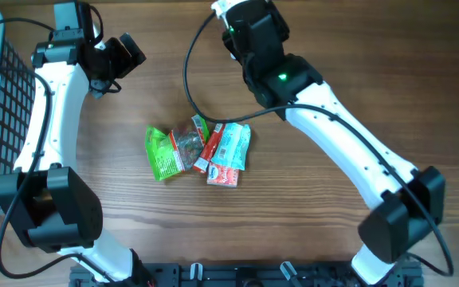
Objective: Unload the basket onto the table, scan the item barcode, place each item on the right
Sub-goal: 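Lift the noodle cup and hold it over the barcode scanner, then move the noodle cup away from the scanner to the right side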
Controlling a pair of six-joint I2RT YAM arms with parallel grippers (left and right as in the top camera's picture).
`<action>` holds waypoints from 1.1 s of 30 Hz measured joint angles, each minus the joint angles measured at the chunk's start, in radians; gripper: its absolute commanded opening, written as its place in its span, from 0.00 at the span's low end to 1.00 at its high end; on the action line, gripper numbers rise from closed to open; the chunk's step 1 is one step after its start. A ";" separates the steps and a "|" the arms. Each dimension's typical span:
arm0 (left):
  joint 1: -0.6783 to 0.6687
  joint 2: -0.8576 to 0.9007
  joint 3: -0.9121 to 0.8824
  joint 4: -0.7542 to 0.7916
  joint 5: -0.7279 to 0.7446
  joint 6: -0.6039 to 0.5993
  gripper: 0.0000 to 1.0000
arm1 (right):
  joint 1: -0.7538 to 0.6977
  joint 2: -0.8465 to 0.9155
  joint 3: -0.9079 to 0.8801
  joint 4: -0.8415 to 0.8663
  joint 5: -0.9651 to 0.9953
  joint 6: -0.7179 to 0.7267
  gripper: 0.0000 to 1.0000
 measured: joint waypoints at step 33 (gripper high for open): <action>0.000 0.000 0.000 0.000 0.000 0.000 1.00 | -0.063 0.561 0.007 0.889 0.110 -0.535 0.66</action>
